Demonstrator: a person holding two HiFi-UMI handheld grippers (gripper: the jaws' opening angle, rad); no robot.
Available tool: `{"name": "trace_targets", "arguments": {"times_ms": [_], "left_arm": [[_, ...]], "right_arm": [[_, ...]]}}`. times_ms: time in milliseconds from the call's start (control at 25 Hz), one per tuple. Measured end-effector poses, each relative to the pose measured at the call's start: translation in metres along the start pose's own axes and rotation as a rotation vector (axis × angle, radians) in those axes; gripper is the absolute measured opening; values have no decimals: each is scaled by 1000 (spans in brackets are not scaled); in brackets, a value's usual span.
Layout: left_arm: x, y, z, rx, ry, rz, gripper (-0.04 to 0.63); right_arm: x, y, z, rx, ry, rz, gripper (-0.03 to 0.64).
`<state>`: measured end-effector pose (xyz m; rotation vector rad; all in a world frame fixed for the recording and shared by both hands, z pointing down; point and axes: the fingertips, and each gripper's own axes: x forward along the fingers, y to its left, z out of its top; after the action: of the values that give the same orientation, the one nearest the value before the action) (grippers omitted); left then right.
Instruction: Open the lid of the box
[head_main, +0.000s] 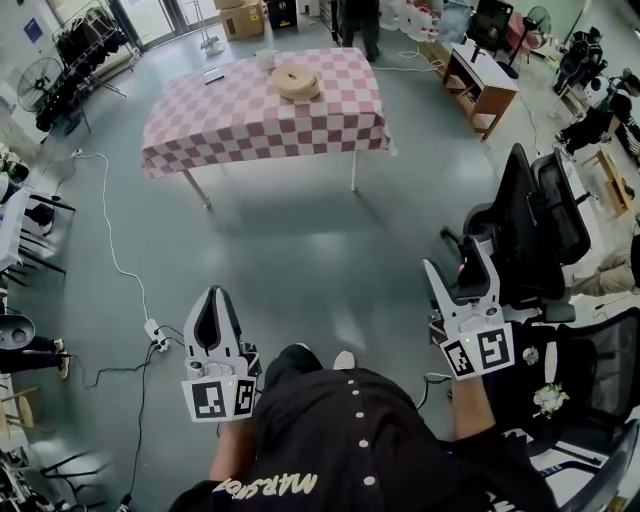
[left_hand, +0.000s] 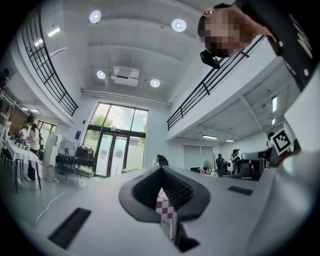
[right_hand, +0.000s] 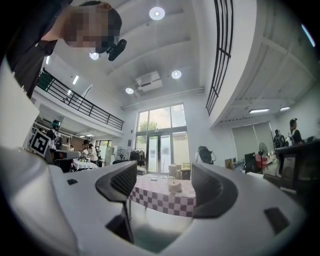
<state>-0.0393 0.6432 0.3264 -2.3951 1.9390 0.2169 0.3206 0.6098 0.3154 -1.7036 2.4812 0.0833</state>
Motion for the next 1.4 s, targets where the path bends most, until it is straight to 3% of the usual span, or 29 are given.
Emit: {"name": "trace_targets", "arguments": {"times_ms": [520,1400], "left_arm": [[69,15,-17,-13,-3,-21,6],[216,130,-25,-15,-8,-19,6]], "right_arm": [[54,-23,-21,-18,31,-10,327],[243,-5,-37,-33,38,-8,345]]}}
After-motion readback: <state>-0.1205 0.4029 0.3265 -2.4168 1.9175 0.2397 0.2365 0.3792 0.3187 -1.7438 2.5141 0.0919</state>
